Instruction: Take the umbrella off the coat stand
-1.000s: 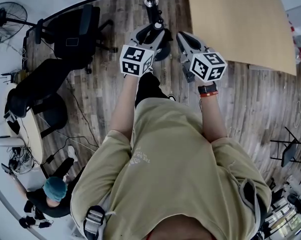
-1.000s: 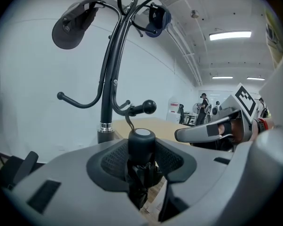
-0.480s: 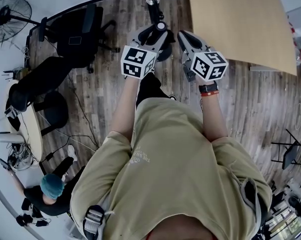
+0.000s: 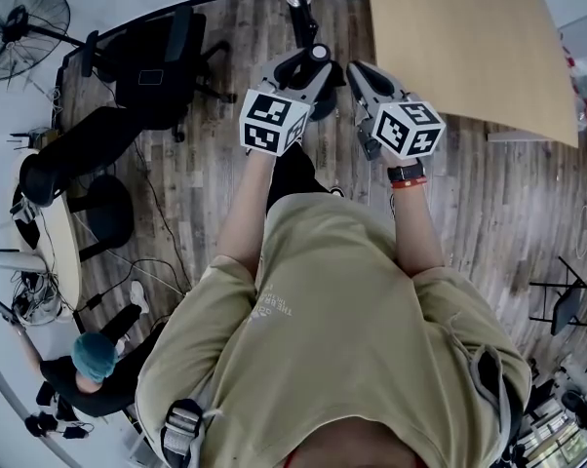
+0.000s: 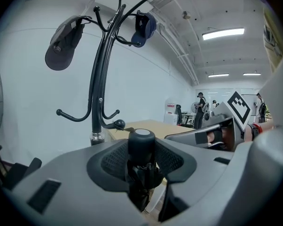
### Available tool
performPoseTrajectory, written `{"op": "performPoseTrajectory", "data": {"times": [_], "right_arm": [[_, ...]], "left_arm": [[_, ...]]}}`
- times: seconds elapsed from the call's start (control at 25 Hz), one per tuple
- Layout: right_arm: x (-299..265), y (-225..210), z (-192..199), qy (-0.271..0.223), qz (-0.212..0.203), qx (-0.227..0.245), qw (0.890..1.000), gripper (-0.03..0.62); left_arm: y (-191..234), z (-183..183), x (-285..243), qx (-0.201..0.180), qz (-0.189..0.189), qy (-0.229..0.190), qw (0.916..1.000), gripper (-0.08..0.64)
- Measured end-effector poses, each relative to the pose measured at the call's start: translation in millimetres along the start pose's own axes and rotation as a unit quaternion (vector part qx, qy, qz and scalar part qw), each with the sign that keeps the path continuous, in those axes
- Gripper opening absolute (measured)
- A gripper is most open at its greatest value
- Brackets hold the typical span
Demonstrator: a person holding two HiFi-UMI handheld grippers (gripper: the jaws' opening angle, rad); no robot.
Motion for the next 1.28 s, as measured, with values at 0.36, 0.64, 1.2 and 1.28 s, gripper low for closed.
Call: {"op": "performPoseTrajectory", "data": {"times": [0.36, 0.64, 1.2, 1.28], "right_arm": [[25, 5, -9, -0.014, 0.001, 0.008, 1.0, 0.026], [39, 9, -24, -0.022, 0.04, 0.067, 0.997, 0.026], [77, 23, -34, -0.059, 0.076, 0.124, 0.988, 0.017], [81, 23, -33, -0.06, 0.079, 0.127, 0.987, 0.017]], "left_arm": [[-13, -16, 14, -0.005, -0.012, -0.011, 0.9999, 0.186], [-21, -11, 34, 0.06, -0.043, -0.015, 0.9971, 0.186], [-35, -20, 81, 0.043, -0.165, -0.048, 0.9842, 0.186], [-37, -20, 85, 0.035, -0.183, -0.053, 0.981, 0.186]]}}
Point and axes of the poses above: the fingertips, and each gripper's own axes: x backward along the fingers, y to its left, z out of its underside, the point moved 2 cm from there along x, backward along the fingers, and after that the axes turned 2 degrees about -z, right-handed, at the moved point
